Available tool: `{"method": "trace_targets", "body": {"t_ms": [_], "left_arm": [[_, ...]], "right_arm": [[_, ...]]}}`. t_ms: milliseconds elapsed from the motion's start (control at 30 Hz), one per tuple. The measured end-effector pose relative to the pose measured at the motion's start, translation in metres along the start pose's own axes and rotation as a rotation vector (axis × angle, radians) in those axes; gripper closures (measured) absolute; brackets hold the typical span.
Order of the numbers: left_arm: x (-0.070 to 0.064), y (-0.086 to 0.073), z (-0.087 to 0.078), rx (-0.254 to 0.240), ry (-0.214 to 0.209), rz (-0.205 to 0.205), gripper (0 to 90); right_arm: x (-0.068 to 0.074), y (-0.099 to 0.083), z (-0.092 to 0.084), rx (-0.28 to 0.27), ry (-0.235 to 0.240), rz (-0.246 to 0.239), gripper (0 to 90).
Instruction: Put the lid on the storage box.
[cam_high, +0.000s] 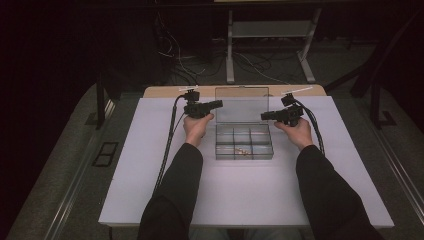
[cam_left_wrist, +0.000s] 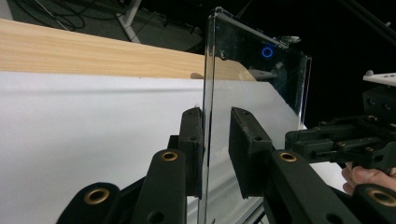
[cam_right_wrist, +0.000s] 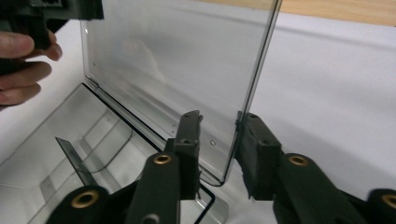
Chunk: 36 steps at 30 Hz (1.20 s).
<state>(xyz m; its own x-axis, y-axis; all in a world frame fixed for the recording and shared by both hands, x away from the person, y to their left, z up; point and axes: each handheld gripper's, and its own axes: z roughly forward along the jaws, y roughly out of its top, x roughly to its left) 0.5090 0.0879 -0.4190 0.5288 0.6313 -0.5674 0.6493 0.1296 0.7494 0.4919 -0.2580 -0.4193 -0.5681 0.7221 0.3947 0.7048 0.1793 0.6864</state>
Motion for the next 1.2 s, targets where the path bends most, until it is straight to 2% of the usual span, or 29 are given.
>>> {"method": "trace_targets", "body": {"t_ms": [200, 333, 400, 500, 600, 667, 833, 933, 1200], "left_arm": [[-0.002, 0.001, -0.001, 0.003, 0.001, 0.018, 74.1], [-0.003, 0.001, -0.001, 0.002, 0.001, 0.024, 74.1], [-0.003, 0.001, -0.002, 0.002, 0.001, 0.025, 74.0], [-0.005, 0.001, -0.002, 0.002, 0.005, 0.036, 73.7], [-0.008, 0.002, -0.004, 0.003, 0.006, 0.051, 73.5], [-0.009, 0.001, -0.006, -0.001, 0.002, 0.052, 72.8], [-0.014, -0.002, -0.011, -0.016, -0.013, 0.048, 68.0], [-0.02, -0.006, -0.015, -0.04, -0.02, 0.059, 65.1], [-0.027, -0.013, -0.023, -0.051, -0.045, 0.087, 60.1]], "right_arm": [[-0.002, 0.009, -0.003, -0.06, 0.014, 0.014, 64.7], [-0.001, 0.017, -0.005, -0.073, 0.002, 0.009, 64.5], [-0.001, 0.02, -0.007, -0.098, -0.001, 0.014, 64.6], [-0.002, 0.022, -0.008, -0.124, 0.009, 0.035, 66.5], [-0.003, 0.021, -0.01, -0.128, 0.011, 0.036, 71.6], [-0.003, 0.021, -0.012, -0.13, 0.017, 0.035, 71.9], [0.003, 0.02, -0.018, -0.128, 0.021, 0.009, 71.4], [0.008, 0.016, -0.023, -0.139, 0.025, -0.009, 70.3], [0.017, 0.006, -0.032, -0.16, 0.032, -0.042, 68.3]]}}
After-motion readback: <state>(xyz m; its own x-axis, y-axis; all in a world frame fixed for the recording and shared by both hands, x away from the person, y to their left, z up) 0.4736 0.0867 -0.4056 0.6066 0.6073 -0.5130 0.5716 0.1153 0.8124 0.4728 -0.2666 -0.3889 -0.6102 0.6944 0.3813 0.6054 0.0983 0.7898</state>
